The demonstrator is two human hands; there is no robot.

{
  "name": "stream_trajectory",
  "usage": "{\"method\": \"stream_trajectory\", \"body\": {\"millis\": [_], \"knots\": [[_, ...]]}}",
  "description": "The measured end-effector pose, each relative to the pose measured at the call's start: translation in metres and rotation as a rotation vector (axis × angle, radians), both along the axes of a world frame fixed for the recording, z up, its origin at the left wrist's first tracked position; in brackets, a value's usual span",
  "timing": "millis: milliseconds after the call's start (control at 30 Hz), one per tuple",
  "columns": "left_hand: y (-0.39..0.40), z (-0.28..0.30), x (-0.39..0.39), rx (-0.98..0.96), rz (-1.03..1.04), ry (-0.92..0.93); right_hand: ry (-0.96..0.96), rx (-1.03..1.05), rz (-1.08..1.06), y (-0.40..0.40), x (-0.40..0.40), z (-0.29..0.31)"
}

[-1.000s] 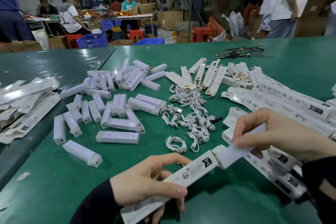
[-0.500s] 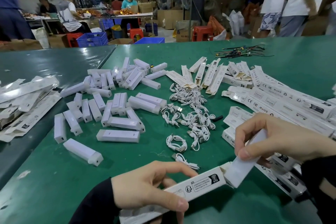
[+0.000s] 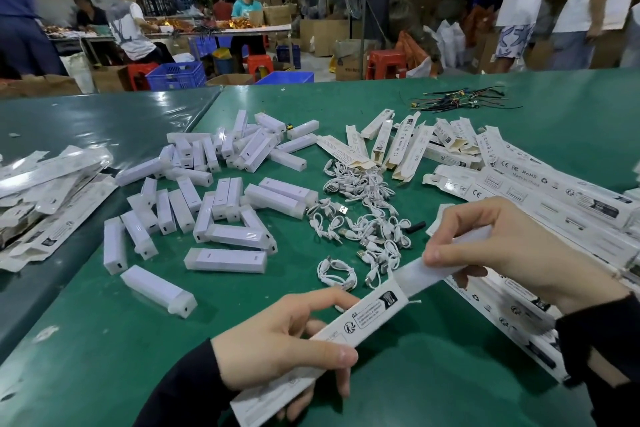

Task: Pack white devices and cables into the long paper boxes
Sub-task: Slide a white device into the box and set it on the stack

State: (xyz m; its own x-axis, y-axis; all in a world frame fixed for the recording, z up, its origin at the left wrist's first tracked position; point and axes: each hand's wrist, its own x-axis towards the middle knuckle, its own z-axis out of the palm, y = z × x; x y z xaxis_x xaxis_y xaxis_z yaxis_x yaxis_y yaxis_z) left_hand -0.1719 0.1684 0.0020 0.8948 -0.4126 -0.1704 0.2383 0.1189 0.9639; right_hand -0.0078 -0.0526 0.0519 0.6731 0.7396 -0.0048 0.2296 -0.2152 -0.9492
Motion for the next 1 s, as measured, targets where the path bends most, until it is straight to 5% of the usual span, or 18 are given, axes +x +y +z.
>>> {"method": "stream_trajectory", "body": {"millis": [433, 600, 733, 1000], "knots": [[-0.008, -0.004, 0.002, 0.098, 0.065, -0.072, 0.034, -0.111, 0.110, -0.001, -0.005, 0.000], [-0.010, -0.007, 0.006, 0.151, 0.240, -0.127, 0.044, 0.005, -0.037, 0.017, -0.013, -0.004], [-0.011, -0.010, 0.008, 0.073, 0.370, -0.175, 0.087, 0.335, -0.299, 0.025, -0.010, -0.009], [-0.022, -0.014, 0.009, 0.044, 0.419, -0.227, 0.019, 0.557, -0.325, 0.025, -0.011, -0.011]]}}
